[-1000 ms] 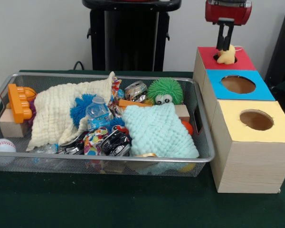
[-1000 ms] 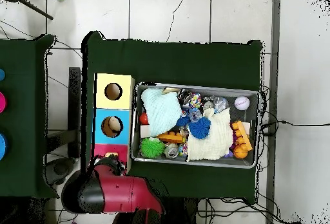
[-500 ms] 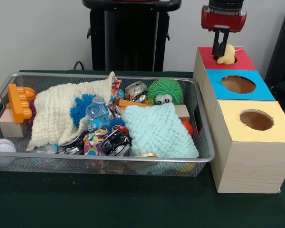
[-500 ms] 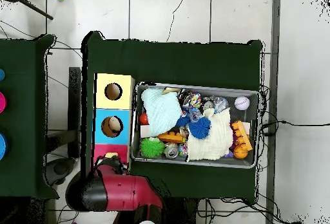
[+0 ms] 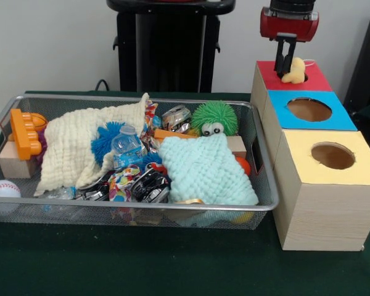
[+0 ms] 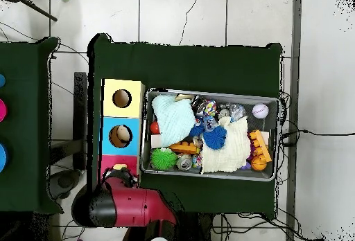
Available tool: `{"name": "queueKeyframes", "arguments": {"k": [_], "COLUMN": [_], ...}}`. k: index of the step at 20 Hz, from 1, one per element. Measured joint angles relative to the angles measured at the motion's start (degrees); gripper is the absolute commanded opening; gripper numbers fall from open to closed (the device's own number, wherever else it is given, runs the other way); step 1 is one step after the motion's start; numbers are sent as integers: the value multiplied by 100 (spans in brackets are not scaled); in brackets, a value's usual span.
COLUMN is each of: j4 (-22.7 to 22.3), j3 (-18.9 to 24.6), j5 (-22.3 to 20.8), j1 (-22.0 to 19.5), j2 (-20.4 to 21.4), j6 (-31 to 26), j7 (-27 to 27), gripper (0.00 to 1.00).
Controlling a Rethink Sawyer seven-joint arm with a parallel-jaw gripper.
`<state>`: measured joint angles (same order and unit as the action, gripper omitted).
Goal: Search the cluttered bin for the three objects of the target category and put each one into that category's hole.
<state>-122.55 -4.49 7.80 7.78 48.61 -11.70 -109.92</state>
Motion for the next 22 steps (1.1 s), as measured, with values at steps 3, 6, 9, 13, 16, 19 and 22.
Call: {"name": "queueKeyframes", "arguments": {"k": [3,6,9,13,16,19,22], "j4": [-5,-6,-7,-7,-7,-8,-8], "j3": [0,0,0,-1,-1,-1,11], "j5": [0,0,-1,-1,-1,-2,-1], "j1": [0,1,1,2,4,4,2], "j2": [54,122,209,357,425,429,371], "j6": [-1,0,-2,-39,-60,-61,-60], "j7": [0,0,0,0,0,0,0], "gripper": [0,0,0,0,0,0,0]}}
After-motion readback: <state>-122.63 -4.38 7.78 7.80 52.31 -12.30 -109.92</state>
